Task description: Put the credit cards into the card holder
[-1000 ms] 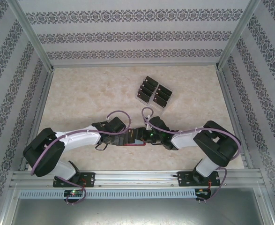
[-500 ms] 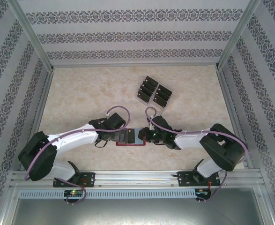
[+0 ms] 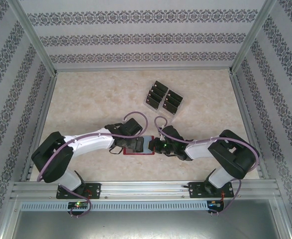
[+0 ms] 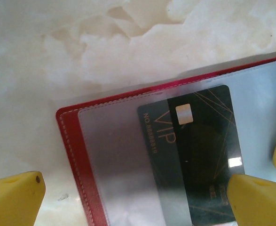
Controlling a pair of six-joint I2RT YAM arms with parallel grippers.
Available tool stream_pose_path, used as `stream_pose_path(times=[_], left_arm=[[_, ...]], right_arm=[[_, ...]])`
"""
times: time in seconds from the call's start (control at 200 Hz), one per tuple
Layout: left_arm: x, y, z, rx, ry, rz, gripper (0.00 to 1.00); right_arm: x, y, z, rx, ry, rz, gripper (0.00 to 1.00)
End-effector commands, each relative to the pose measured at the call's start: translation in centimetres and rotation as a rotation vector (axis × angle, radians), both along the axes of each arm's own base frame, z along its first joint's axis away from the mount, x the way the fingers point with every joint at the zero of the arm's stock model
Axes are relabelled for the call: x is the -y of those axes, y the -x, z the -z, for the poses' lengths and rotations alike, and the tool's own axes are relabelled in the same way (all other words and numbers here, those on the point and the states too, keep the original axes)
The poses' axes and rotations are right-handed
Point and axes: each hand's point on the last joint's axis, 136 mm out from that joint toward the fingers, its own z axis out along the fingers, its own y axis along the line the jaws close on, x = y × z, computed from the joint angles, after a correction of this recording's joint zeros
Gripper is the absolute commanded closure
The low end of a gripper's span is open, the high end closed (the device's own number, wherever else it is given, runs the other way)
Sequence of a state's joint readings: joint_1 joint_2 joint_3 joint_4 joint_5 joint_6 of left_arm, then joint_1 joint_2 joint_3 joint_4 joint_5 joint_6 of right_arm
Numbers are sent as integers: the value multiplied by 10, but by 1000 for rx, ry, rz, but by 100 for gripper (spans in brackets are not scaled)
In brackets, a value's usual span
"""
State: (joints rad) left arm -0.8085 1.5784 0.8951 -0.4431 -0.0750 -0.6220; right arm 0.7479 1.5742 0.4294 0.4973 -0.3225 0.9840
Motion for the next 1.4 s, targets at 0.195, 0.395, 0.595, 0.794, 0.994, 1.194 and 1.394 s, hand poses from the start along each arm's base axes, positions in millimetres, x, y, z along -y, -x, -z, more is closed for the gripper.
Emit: stream_pose_path(times=[0.195, 0.395, 0.595, 0.794, 0.994, 1.194, 1.394], left_arm=[[26, -13, 1, 21, 47, -4, 0], [23, -13, 6, 14, 11, -5, 0], [19, -11, 12, -15, -40, 14, 0], [7, -3, 18, -33, -78, 3, 0], [-13, 4, 17, -18, -101, -28, 0], [-27, 5, 19, -17, -115, -53, 0], [-35, 1, 20, -8, -122, -77, 0]], right_arm=[[14, 3, 20, -30, 60, 30, 100], [16, 4, 24, -38, 66, 38, 100], [17, 5, 24, -43, 71, 44, 100], [18, 5, 25, -47, 73, 50, 100], [22, 7, 25, -47, 85, 53, 100], [23, 7, 27, -48, 93, 55, 100], [23, 7, 28, -51, 96, 55, 100]])
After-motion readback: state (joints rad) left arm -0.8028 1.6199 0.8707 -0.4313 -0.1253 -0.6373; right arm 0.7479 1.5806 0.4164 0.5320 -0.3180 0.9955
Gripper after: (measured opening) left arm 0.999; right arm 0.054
